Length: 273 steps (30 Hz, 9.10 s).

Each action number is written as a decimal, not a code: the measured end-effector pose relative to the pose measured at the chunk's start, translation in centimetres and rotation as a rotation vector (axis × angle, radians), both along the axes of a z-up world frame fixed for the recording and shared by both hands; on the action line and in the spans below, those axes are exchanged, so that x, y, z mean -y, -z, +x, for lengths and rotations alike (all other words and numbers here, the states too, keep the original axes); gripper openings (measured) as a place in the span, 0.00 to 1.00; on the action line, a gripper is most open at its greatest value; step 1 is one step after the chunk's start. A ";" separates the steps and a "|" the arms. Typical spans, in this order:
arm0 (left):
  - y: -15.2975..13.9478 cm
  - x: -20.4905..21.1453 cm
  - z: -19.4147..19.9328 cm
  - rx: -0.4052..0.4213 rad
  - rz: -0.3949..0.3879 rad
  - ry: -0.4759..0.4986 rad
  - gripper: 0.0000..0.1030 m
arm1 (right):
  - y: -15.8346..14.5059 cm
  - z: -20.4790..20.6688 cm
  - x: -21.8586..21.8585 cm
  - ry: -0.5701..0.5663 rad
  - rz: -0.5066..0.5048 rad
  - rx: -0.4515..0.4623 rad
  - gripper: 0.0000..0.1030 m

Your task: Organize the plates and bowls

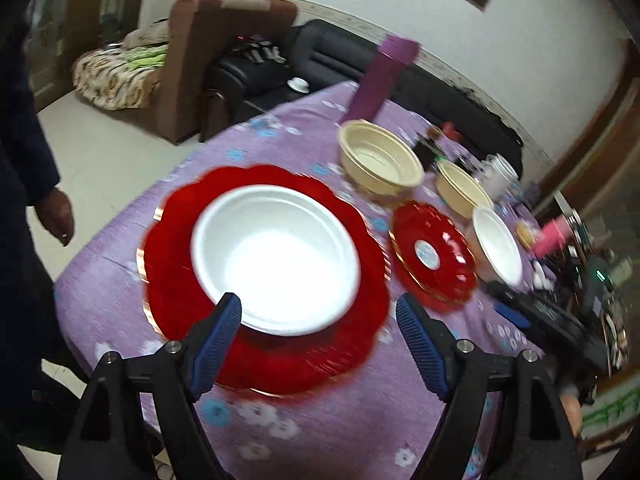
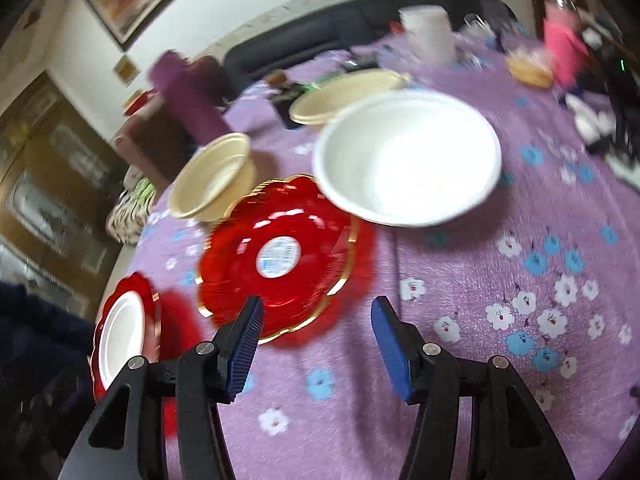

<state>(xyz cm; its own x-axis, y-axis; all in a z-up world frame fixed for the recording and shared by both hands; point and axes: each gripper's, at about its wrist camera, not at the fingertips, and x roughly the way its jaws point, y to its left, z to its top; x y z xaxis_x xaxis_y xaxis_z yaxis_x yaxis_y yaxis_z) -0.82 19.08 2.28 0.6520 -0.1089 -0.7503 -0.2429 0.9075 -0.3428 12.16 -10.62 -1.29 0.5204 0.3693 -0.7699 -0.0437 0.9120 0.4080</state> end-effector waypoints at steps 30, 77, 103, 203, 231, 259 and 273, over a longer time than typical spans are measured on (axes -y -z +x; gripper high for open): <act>4.5 16.0 5.4 -0.152 0.101 0.340 0.77 | 2.8 -6.9 9.5 -0.043 -0.097 -0.107 0.22; 1.8 -5.2 4.2 -0.093 0.296 -0.162 0.45 | -2.4 -2.8 -21.0 -0.459 -0.241 0.186 0.20; -0.3 -3.4 -1.9 0.015 0.125 -0.183 0.81 | -3.1 -7.1 -16.7 -0.324 -0.231 0.330 0.73; 4.9 22.0 27.0 -0.151 0.039 0.278 0.81 | 4.5 9.4 12.9 0.203 0.034 0.009 0.49; -2.2 15.6 11.1 -0.021 0.165 0.227 0.49 | -0.7 2.1 2.2 -0.233 0.091 0.202 0.25; -2.7 -3.0 -0.9 0.065 0.032 -0.107 0.50 | -4.8 -7.6 -19.0 -0.513 -0.094 0.230 0.25; 0.3 -7.5 1.7 -0.018 0.045 -0.164 0.51 | -2.1 -4.1 -22.1 -0.463 -0.186 0.173 0.27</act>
